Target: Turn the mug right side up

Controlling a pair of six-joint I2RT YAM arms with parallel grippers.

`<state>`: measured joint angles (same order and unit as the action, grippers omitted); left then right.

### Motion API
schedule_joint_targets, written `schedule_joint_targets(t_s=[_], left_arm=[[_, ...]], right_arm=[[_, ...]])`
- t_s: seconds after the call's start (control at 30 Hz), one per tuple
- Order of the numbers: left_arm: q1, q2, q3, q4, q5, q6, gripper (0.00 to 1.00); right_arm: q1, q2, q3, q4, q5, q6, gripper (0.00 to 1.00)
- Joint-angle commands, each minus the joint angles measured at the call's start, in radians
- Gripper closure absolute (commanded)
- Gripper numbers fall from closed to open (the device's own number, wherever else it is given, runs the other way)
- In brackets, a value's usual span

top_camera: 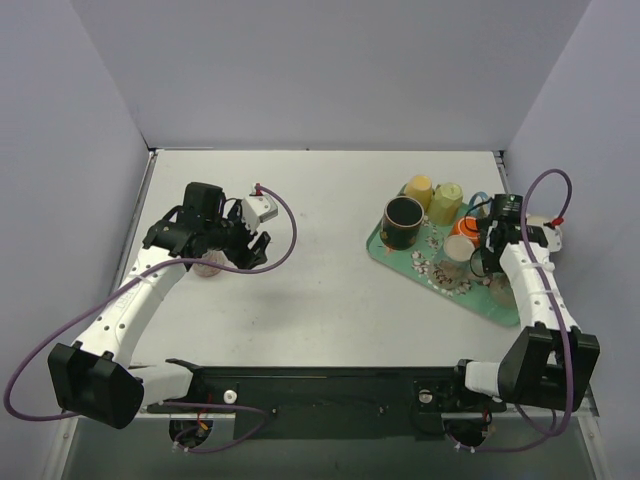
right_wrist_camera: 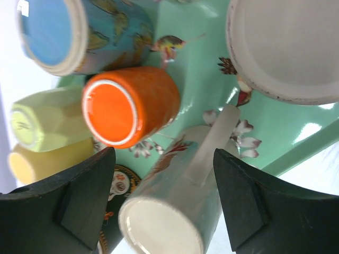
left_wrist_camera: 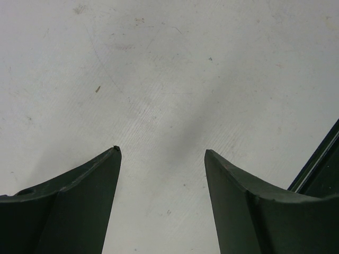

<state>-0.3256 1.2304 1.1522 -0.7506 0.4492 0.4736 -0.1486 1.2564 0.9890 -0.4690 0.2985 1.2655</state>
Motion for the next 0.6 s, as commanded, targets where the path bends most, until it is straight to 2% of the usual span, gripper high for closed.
schedule_joint_targets(t_s=[0.0, 0.4, 0.57], left_arm=[[-0.003, -0.012, 0.004, 0.033, 0.013, -0.003, 0.25], [-0.003, -0.012, 0.004, 0.036, 0.016, -0.004, 0.26], [-0.004, -0.019, 0.001, 0.030, 0.006, 0.000, 0.25]], right_arm=[[0.015, 0.047, -0.029, -0.022, -0.021, 0.020, 0.30], [0.129, 0.100, -0.061, 0.059, -0.070, 0.098, 0.30], [0.133, 0.135, -0.059, 0.070, -0.059, 0.095, 0.31]])
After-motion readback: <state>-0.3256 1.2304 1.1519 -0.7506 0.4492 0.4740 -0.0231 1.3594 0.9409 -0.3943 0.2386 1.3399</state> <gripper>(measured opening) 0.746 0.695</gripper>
